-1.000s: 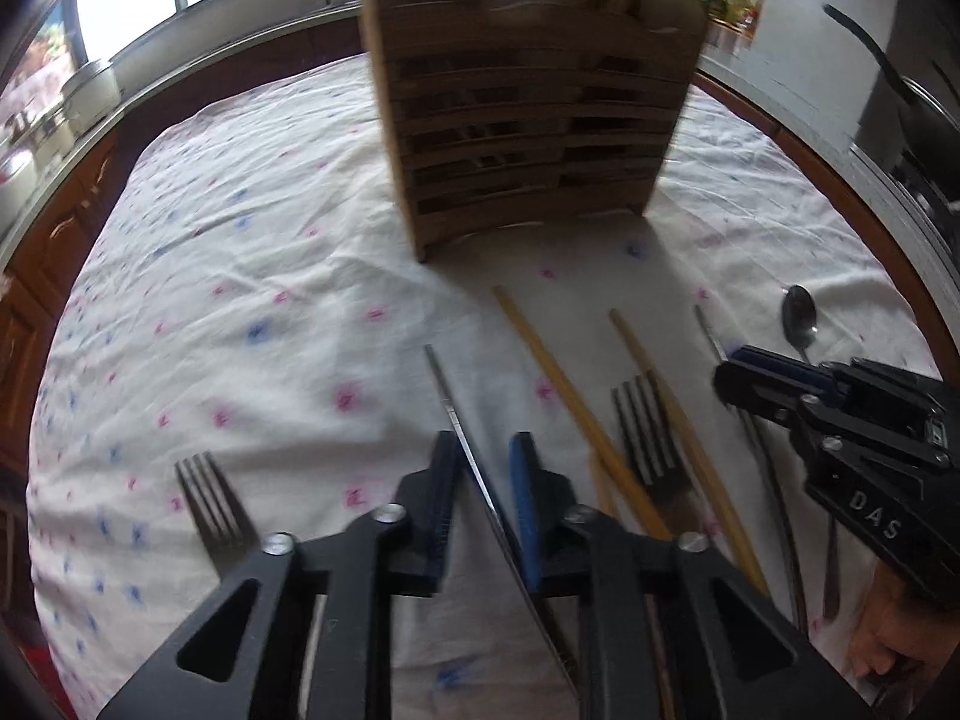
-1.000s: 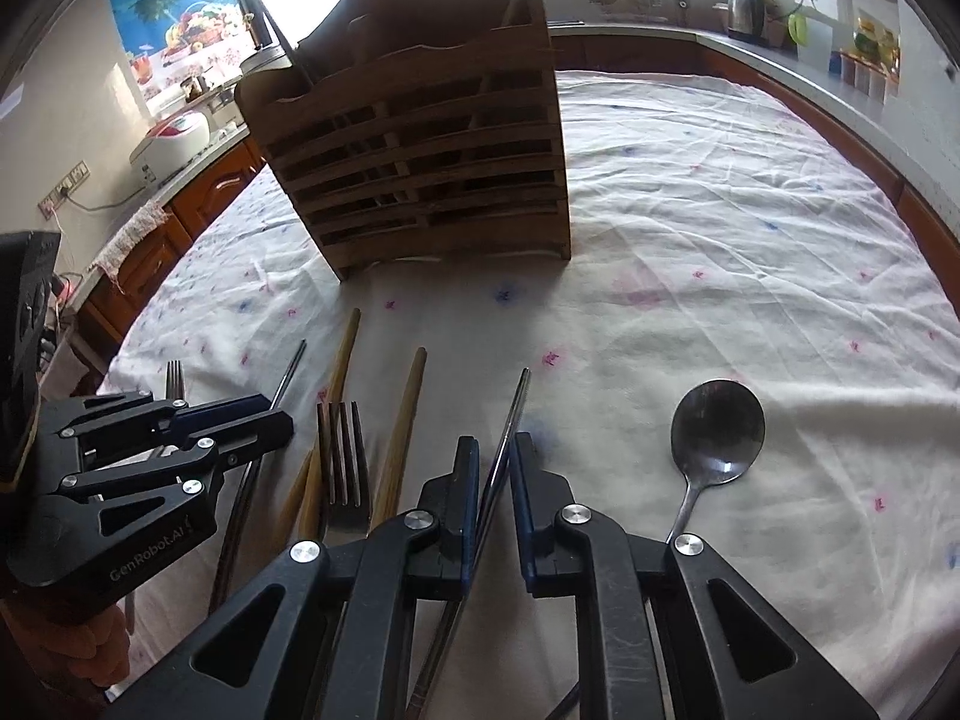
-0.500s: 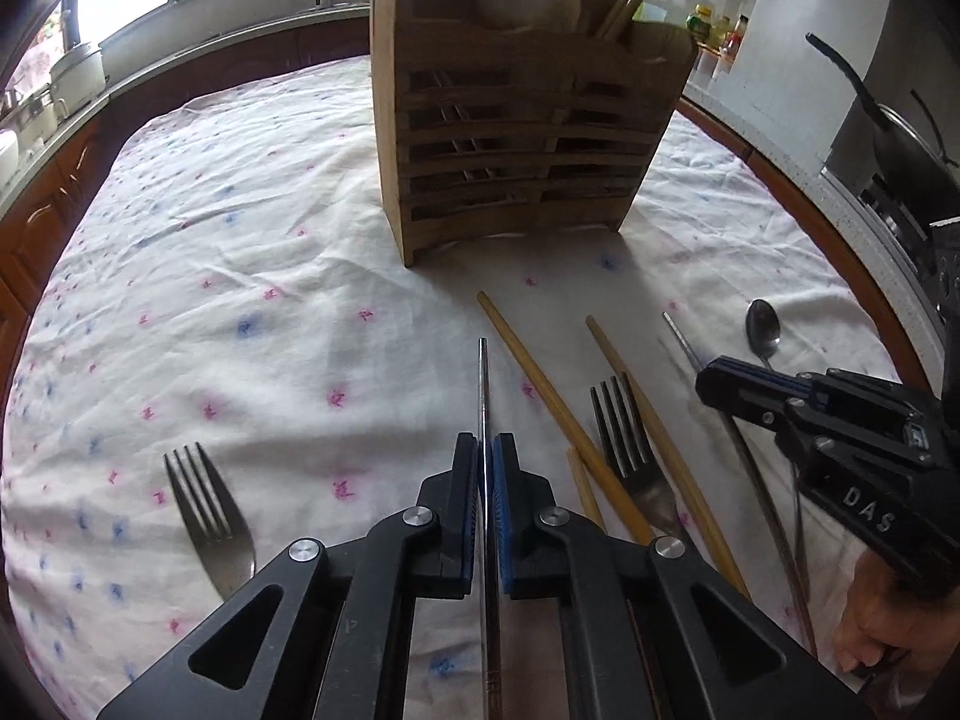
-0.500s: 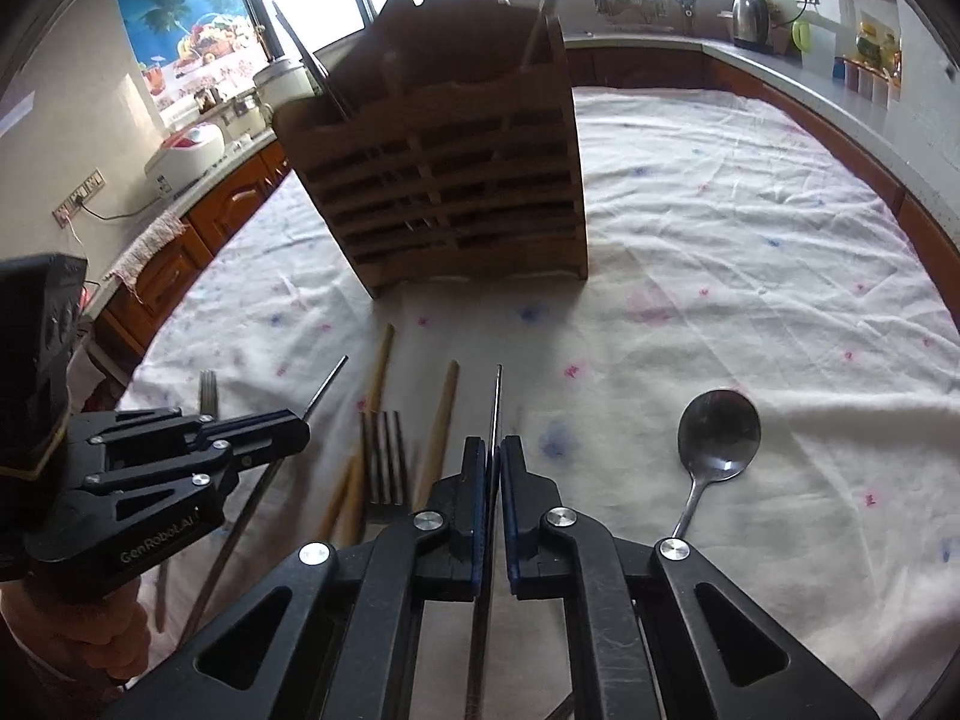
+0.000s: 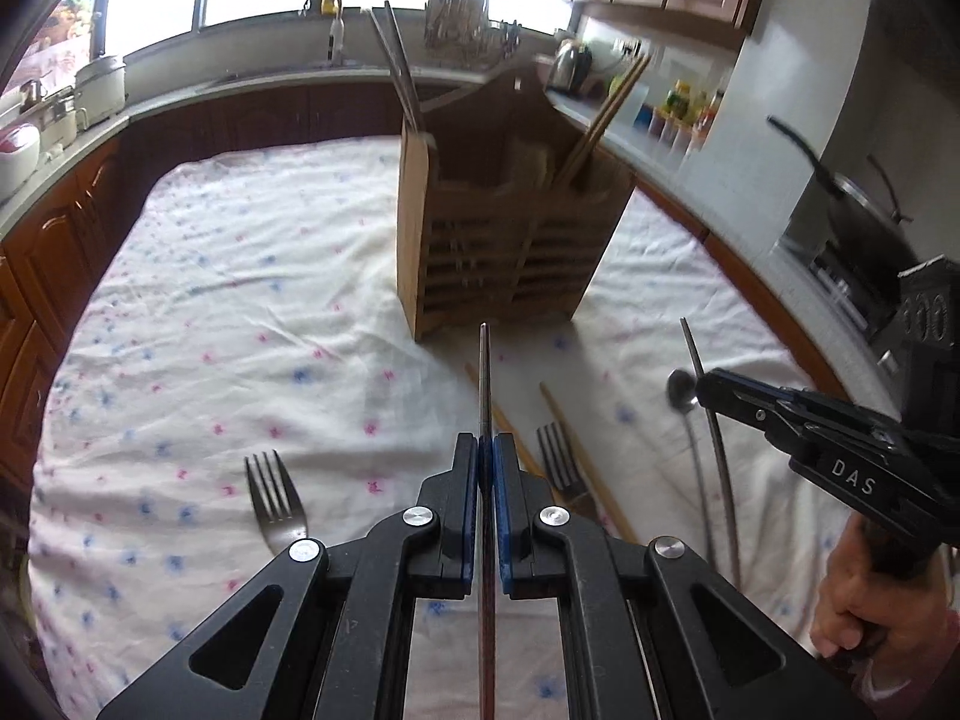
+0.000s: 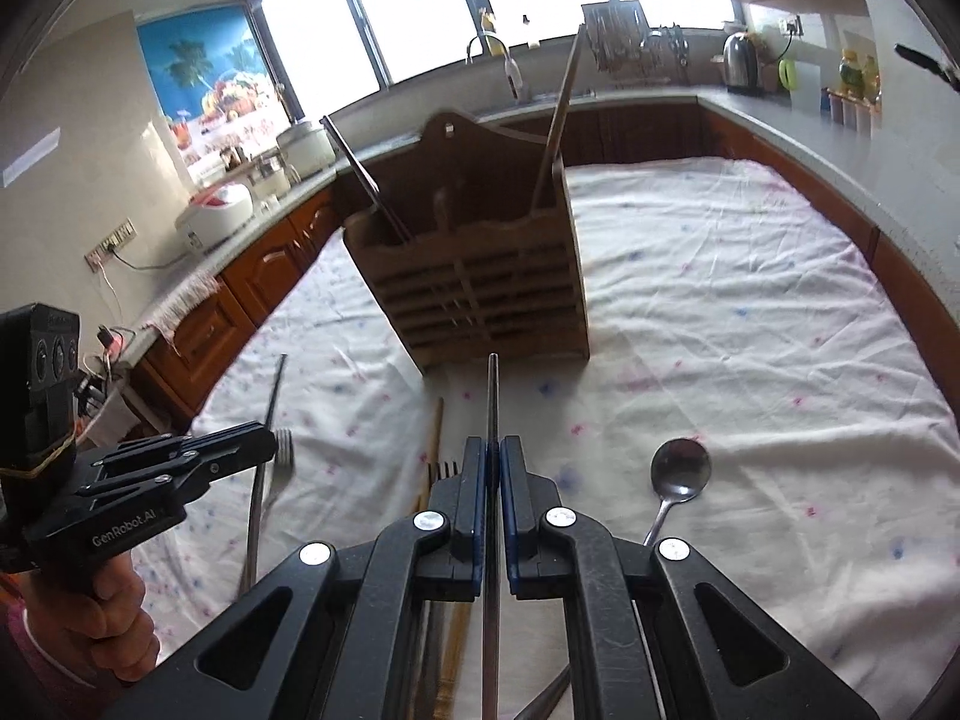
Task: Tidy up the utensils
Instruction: 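Lift both metal chopsticks and carry them over the wooden holder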
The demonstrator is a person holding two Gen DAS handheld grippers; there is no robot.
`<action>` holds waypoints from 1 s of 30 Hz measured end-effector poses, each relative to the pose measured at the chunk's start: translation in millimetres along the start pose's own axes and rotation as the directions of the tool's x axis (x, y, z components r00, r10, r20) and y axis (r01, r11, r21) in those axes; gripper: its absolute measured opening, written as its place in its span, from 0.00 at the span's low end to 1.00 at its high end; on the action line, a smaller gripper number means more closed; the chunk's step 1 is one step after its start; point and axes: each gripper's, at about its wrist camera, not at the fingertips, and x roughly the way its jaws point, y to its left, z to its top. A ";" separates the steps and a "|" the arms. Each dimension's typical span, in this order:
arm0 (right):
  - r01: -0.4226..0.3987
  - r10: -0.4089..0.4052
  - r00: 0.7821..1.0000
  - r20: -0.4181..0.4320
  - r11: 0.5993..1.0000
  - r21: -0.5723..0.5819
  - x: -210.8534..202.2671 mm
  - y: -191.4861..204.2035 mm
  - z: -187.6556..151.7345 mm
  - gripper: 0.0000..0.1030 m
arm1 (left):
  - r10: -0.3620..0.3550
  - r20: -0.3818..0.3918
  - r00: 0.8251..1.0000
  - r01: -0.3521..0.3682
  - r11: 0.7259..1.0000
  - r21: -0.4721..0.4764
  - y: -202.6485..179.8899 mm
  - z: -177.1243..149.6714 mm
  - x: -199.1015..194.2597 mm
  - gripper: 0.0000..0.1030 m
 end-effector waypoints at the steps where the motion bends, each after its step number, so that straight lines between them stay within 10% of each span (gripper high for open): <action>1: -0.002 0.002 1.000 0.010 1.000 0.000 -4.3 -0.2 2.3 0.05 | -0.002 0.012 1.000 0.002 1.000 -0.003 0.0 -0.6 -6.7 0.03; 30: -0.054 0.051 0.972 0.230 0.999 0.007 -73.0 0.1 19.4 0.05 | -0.028 0.202 0.979 0.030 1.000 -0.007 -1.1 -7.6 -96.3 0.03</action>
